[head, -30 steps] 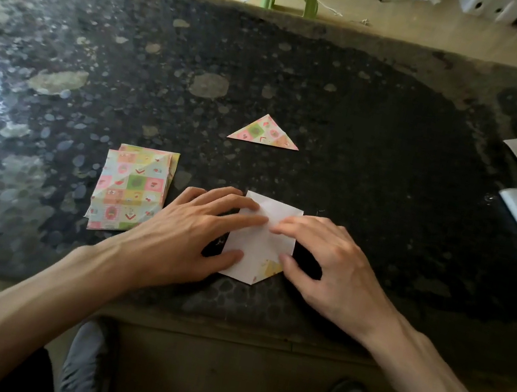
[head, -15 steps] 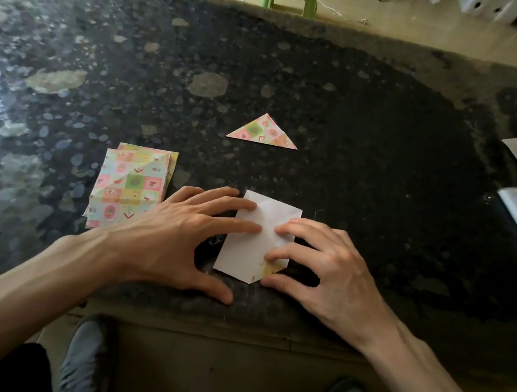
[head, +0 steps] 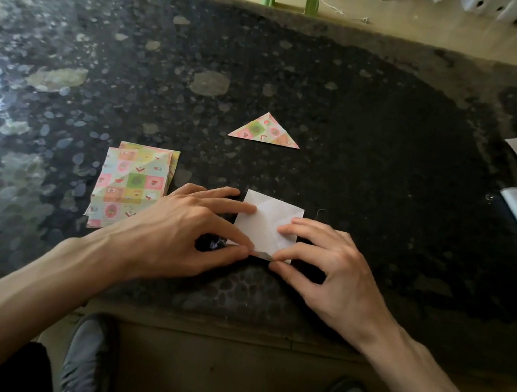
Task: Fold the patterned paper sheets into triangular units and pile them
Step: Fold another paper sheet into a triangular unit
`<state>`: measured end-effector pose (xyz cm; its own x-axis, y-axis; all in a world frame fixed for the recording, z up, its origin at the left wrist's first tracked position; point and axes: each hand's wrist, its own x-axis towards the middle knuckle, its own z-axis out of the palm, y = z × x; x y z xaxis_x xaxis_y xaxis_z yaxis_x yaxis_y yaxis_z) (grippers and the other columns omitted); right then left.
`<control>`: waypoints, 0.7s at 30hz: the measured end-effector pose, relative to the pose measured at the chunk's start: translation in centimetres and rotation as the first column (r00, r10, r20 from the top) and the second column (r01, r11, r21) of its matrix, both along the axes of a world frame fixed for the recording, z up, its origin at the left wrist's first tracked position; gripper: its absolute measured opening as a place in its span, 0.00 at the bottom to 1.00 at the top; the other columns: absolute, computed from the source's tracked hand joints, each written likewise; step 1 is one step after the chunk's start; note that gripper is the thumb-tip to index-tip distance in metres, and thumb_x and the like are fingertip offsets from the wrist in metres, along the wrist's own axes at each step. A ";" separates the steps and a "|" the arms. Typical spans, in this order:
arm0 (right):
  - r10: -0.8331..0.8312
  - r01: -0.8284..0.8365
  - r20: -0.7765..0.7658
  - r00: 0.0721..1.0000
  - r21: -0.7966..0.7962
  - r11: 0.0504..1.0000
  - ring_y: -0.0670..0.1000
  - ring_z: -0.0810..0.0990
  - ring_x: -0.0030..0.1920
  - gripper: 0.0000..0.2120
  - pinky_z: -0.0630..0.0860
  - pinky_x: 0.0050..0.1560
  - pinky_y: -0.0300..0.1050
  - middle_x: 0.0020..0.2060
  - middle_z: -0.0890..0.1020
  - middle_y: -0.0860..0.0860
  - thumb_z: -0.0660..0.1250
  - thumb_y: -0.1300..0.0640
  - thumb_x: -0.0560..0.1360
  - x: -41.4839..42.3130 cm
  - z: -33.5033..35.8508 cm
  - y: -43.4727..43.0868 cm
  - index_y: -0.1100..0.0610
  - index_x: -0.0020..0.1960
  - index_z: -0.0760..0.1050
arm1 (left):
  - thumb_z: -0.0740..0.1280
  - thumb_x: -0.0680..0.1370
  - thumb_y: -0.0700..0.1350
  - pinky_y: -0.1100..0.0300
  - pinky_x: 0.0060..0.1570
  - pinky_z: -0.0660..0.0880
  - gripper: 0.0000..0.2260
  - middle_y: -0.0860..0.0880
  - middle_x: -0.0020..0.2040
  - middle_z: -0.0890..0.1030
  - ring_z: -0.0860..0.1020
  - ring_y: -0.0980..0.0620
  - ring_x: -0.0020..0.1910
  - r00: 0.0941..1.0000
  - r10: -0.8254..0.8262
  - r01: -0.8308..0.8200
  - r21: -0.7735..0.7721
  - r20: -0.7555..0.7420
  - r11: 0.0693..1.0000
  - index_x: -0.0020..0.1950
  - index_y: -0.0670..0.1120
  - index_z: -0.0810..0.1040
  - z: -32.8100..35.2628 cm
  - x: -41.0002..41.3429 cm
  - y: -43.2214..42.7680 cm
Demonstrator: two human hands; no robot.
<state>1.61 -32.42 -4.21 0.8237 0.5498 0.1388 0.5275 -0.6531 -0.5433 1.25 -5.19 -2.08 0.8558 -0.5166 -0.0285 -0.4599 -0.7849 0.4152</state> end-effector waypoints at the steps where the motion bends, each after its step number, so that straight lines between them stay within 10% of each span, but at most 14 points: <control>1: -0.013 0.013 -0.022 1.000 0.014 1.000 0.38 0.70 0.72 0.08 0.62 0.71 0.36 0.65 0.80 0.39 0.71 0.43 0.77 0.0 0.0 0.0 0.44 0.52 0.85 | 0.54 0.79 0.71 0.51 0.75 0.61 0.20 0.63 0.78 0.67 0.57 0.60 0.80 1.000 -0.003 0.003 0.002 0.003 1.000 0.62 0.69 0.80 -0.1 0.0 0.1; 21: -0.195 0.197 -0.054 0.979 0.036 0.980 0.44 0.65 0.71 0.10 0.60 0.68 0.33 0.62 0.73 0.44 0.70 0.42 0.76 -0.1 -0.4 0.5 0.48 0.44 0.82 | 0.64 0.76 0.68 0.48 0.58 0.75 0.21 0.58 0.57 0.75 0.73 0.55 0.63 0.959 0.245 -0.218 -0.181 0.144 0.959 0.40 0.52 0.83 -2.6 0.3 -1.2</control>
